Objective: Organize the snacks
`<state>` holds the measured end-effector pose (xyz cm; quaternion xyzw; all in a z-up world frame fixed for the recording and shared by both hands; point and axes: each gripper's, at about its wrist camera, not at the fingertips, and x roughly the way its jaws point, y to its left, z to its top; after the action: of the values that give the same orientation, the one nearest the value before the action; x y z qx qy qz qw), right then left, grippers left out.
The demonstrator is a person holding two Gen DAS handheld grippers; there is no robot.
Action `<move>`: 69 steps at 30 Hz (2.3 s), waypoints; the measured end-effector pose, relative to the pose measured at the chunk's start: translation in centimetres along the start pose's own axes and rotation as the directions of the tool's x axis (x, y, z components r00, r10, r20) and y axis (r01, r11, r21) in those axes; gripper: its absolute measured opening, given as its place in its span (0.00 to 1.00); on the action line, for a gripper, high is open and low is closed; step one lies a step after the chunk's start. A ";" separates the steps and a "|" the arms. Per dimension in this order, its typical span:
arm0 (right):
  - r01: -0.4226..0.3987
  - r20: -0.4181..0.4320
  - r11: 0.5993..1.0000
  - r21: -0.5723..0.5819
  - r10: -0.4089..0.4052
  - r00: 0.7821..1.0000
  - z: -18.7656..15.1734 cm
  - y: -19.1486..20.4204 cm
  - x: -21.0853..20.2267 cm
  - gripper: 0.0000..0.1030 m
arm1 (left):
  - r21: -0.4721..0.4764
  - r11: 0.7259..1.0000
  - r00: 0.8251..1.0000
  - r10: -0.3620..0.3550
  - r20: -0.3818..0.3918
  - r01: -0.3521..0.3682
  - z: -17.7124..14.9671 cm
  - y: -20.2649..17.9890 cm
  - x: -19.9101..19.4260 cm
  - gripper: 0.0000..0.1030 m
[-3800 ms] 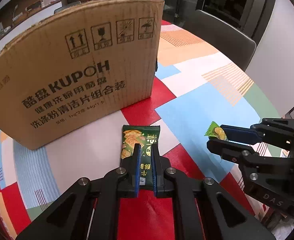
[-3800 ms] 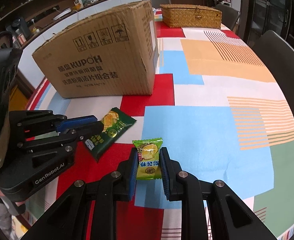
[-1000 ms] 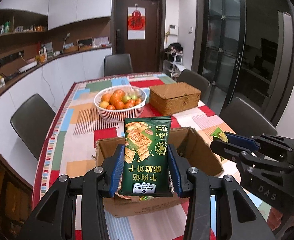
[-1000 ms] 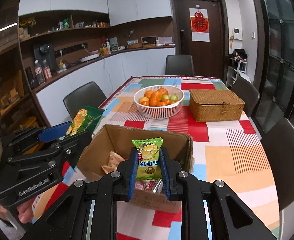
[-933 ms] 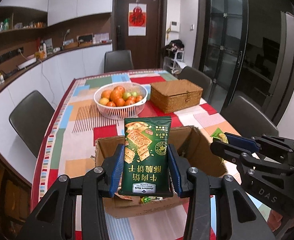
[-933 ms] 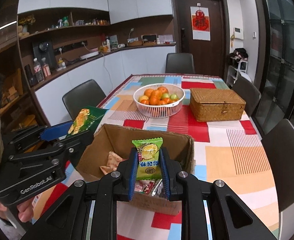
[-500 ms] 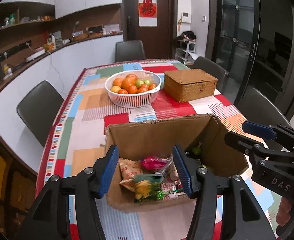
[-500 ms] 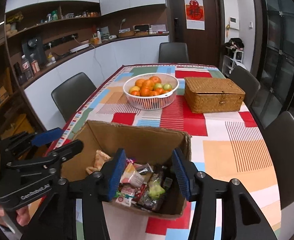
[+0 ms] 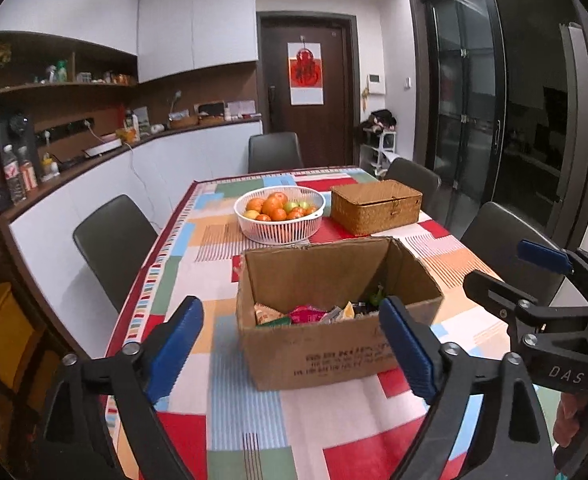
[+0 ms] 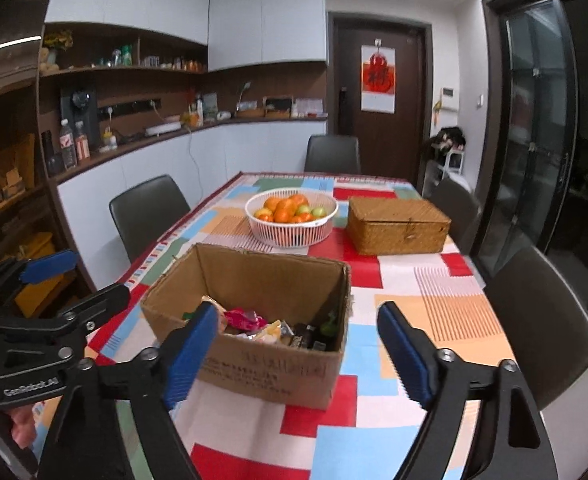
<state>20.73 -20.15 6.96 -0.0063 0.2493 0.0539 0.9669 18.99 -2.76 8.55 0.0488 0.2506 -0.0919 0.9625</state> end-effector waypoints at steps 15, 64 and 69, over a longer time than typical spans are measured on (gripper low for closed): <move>0.052 0.055 0.998 0.039 -0.054 0.997 -6.5 0.6 -8.0 0.93 | -0.009 0.998 0.997 0.055 0.049 -0.055 -5.5 -1.2 -6.8 1.00; 0.018 0.029 0.997 0.077 -0.020 0.999 -11.2 0.9 -10.2 0.94 | -0.063 0.996 0.997 0.071 0.027 -0.070 -10.0 -1.1 -9.3 1.00; 0.014 0.028 0.996 0.084 -0.016 0.999 -11.4 0.8 -10.2 0.94 | -0.060 0.996 0.997 0.071 0.025 -0.069 -10.0 -1.2 -9.2 1.00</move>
<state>6.29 -20.87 1.87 0.0331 0.2377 0.0362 0.9701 6.07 -1.15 4.31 0.0279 0.2384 -0.0515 0.9694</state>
